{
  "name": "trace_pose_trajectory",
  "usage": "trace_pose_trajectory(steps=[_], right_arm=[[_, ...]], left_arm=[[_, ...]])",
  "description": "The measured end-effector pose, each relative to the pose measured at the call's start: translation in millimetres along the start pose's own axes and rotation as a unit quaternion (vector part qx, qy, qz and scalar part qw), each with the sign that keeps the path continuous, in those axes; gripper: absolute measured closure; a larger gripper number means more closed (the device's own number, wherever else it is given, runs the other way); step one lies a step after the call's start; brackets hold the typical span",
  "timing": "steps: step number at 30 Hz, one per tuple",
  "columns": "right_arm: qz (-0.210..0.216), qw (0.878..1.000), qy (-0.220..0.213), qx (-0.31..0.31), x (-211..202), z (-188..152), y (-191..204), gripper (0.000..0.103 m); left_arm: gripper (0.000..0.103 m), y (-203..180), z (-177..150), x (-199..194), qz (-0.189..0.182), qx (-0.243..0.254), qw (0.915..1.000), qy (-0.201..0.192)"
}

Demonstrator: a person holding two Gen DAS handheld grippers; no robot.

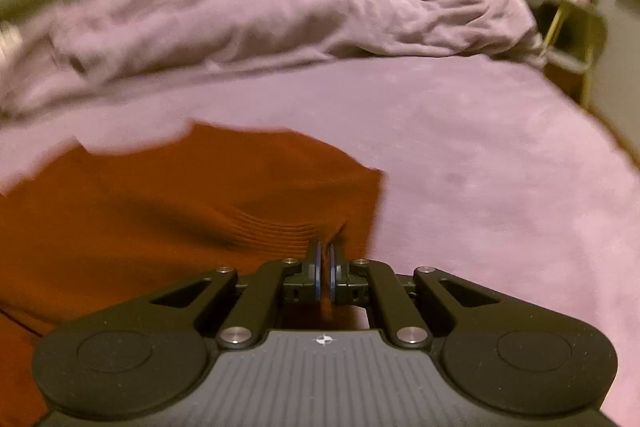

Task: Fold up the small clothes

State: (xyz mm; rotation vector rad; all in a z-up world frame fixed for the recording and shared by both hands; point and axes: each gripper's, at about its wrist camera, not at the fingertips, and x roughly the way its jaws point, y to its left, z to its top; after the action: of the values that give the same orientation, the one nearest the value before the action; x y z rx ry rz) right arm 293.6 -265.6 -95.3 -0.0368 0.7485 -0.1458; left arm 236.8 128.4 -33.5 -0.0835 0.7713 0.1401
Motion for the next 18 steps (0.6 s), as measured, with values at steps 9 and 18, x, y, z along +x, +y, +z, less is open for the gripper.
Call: trace_pose_trajectory(steps=[9,18], right_arm=[[0.128,0.99,-0.05,-0.014,-22.5,6.1,57.1,0.098],[0.125,0.992,-0.015,-0.024,33.2,8.4,98.0,0.099]], left_arm=[[0.021,-61.7,6.3,36.1,-0.058,-0.004,0.998,0.026],[0.018,-103.3,-8.2,72.5,-0.026,0.065,0.9972,0.024]])
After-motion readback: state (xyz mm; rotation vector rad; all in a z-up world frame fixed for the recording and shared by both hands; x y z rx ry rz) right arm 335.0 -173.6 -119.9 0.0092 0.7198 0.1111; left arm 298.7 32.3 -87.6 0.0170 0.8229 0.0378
